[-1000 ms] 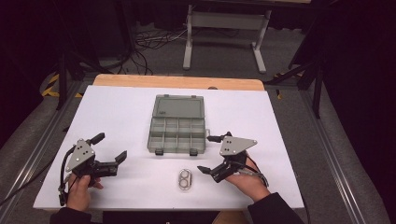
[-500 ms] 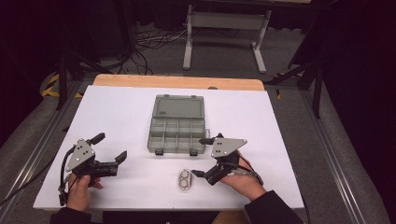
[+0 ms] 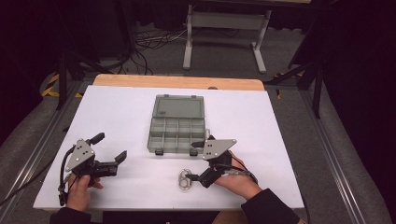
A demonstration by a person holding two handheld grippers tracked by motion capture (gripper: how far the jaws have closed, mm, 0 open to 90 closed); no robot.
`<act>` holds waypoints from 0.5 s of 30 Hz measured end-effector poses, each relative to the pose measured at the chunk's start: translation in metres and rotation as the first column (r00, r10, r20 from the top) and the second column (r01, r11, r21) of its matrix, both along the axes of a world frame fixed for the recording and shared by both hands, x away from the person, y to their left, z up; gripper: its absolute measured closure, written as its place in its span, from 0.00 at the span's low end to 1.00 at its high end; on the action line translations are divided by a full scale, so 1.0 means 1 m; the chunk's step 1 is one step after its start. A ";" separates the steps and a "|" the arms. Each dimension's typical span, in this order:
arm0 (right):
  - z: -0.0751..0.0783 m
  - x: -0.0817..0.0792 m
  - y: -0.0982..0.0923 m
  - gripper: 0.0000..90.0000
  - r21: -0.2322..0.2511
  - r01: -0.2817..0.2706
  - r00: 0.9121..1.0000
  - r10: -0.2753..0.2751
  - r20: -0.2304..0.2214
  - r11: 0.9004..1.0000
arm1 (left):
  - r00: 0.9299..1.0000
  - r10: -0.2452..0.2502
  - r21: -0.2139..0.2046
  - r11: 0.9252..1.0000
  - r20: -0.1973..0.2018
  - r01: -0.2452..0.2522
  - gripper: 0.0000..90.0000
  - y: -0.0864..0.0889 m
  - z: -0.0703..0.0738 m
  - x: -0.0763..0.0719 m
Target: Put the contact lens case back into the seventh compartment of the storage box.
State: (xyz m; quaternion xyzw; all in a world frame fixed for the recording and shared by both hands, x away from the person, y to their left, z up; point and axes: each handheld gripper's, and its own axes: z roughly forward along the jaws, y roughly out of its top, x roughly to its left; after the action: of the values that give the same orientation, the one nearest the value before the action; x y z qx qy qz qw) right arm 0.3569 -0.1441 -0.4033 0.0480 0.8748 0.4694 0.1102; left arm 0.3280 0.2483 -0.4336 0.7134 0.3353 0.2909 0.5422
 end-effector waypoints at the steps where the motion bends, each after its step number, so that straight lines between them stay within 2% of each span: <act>1: 0.000 0.000 0.001 0.02 -0.003 -0.004 1.000 0.004 -0.004 1.000 | 1.000 0.001 0.000 1.000 0.000 -0.001 0.01 0.000 0.000 0.000; 5: -0.003 0.001 0.004 0.02 -0.014 -0.015 1.000 0.015 -0.023 1.000 | 1.000 0.002 0.000 1.000 0.001 -0.002 0.01 0.000 0.000 0.000; 7: -0.006 0.002 0.006 0.04 -0.014 -0.025 0.998 0.024 -0.060 1.000 | 1.000 0.004 -0.001 1.000 0.000 -0.004 0.01 0.000 0.000 0.000; 15: -0.016 0.005 0.012 0.06 -0.055 -0.046 0.989 0.037 -0.145 0.997 | 1.000 0.004 -0.004 1.000 0.001 -0.004 0.01 0.000 0.000 0.000</act>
State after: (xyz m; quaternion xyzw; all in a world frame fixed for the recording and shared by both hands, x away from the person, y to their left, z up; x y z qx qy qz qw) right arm 0.3615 -0.1316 -0.4188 0.0603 0.8946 0.4410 0.0385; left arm 0.3278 0.2486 -0.4334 0.7116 0.3371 0.2916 0.5431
